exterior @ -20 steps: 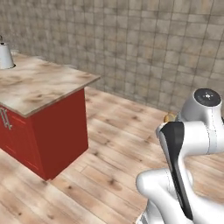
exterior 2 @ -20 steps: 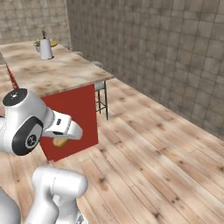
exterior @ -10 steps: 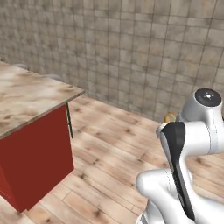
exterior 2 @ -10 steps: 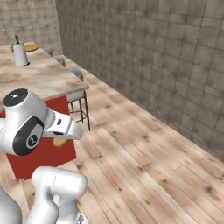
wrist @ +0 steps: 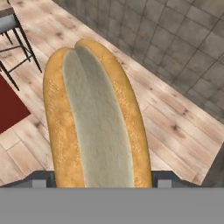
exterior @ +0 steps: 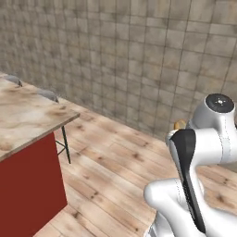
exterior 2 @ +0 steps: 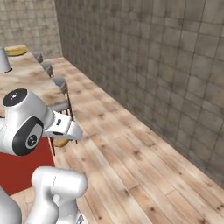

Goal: Move the hot dog bun to the plate on the dining table and place the condiment next to that plate. Then navigate to the fridge and take the sausage and place it on the plate as well.

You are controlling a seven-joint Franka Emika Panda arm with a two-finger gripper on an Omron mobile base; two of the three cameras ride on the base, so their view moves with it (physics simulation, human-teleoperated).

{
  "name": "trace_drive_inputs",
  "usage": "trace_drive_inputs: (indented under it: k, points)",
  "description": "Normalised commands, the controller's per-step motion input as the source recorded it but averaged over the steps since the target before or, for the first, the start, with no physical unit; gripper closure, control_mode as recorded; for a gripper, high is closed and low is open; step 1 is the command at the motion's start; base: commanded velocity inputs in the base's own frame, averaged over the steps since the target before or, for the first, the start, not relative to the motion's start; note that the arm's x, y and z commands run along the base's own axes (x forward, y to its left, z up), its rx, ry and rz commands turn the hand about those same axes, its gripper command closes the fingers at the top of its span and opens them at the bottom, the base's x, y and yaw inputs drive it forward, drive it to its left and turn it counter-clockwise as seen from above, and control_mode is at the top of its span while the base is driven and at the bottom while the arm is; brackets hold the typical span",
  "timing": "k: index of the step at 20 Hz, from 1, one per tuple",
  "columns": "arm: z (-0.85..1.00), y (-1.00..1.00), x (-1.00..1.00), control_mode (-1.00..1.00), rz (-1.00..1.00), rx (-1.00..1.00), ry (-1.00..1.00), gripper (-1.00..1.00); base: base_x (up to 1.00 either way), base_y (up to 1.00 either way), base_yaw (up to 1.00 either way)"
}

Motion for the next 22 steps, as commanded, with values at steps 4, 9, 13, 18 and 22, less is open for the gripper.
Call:
trace_drive_inputs:
  k: [4, 9, 13, 18, 22]
  points:
    - [0.00, 0.00, 0.00, 1.00, 0.00, 0.00, 0.00, 1.00, 0.95, -0.36, 0.34]
    - [0.00, 0.00, 0.00, 1.00, 0.00, 0.00, 0.00, 1.00, 0.94, -0.36, 0.38]
    - [0.00, 0.00, 0.00, 1.00, 0.00, 0.00, 0.00, 1.00, 0.93, -0.40, 0.45]
    - [0.00, 0.00, 0.00, 1.00, 0.00, 0.00, 0.00, 1.00, 0.87, -0.47, 0.48]
    - [0.00, 0.00, 0.00, 1.00, 0.00, 0.00, 0.00, 1.00, 0.85, -0.50, 0.48]
